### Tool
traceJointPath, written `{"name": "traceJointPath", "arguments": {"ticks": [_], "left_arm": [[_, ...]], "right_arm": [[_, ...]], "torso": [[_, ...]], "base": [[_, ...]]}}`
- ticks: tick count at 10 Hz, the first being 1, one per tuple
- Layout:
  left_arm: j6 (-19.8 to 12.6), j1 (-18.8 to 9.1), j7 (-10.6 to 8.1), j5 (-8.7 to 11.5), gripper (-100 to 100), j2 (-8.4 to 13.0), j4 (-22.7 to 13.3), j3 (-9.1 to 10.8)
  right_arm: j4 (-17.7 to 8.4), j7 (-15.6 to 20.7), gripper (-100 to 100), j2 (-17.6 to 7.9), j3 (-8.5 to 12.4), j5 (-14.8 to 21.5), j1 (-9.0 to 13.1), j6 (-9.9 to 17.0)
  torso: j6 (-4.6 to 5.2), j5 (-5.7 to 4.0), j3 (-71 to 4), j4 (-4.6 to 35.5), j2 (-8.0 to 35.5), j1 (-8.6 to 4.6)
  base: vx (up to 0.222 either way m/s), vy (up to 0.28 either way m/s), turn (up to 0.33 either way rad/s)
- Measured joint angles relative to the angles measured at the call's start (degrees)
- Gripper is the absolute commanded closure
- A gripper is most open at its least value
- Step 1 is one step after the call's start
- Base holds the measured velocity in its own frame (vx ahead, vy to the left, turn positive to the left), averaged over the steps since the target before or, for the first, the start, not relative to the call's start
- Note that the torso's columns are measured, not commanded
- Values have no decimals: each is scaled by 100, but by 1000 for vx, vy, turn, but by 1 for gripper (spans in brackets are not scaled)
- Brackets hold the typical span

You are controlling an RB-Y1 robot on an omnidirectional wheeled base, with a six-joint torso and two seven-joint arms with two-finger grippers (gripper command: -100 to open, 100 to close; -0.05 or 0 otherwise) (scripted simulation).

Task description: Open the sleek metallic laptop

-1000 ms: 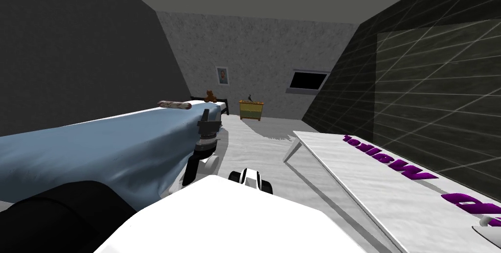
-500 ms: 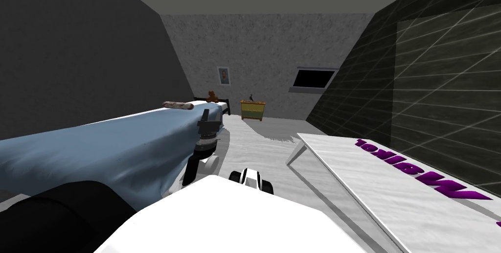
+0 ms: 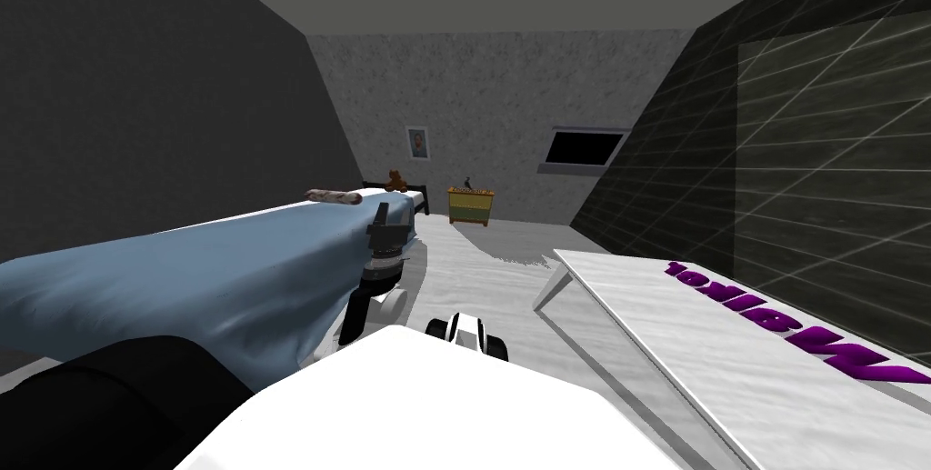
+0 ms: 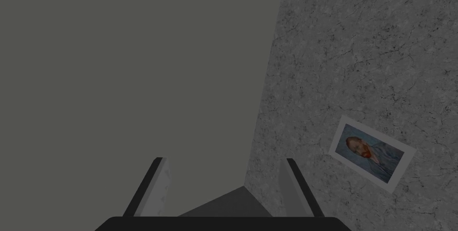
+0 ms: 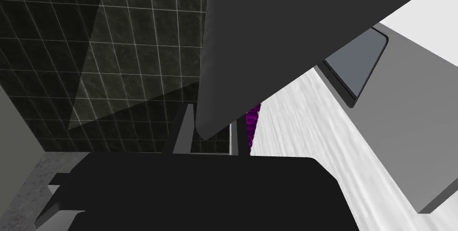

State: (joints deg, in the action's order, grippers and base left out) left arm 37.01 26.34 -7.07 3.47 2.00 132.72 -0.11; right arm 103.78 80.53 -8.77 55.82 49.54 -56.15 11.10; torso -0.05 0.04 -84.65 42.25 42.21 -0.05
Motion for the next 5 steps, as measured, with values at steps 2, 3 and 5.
{"name": "traceJointPath", "arguments": {"ticks": [2,3,5], "left_arm": [[0,0,0,0,0,0,0,0],[0,0,0,0,0,0,0,0],[0,-3,0,0,0,0,0,-1]], "right_arm": [[-26,298,100,90,-104,316,113,116],[-28,454,100,117,-177,455,160,201],[-152,362,100,32,-338,356,243,293]], "torso": [[-1,3,-3,-1,-4,8],[-1,6,-3,-1,-3,14],[-4,1,30,13,50,8]], "base": [[30,-11,41],[15,-3,17],[-166,-28,369]]}}
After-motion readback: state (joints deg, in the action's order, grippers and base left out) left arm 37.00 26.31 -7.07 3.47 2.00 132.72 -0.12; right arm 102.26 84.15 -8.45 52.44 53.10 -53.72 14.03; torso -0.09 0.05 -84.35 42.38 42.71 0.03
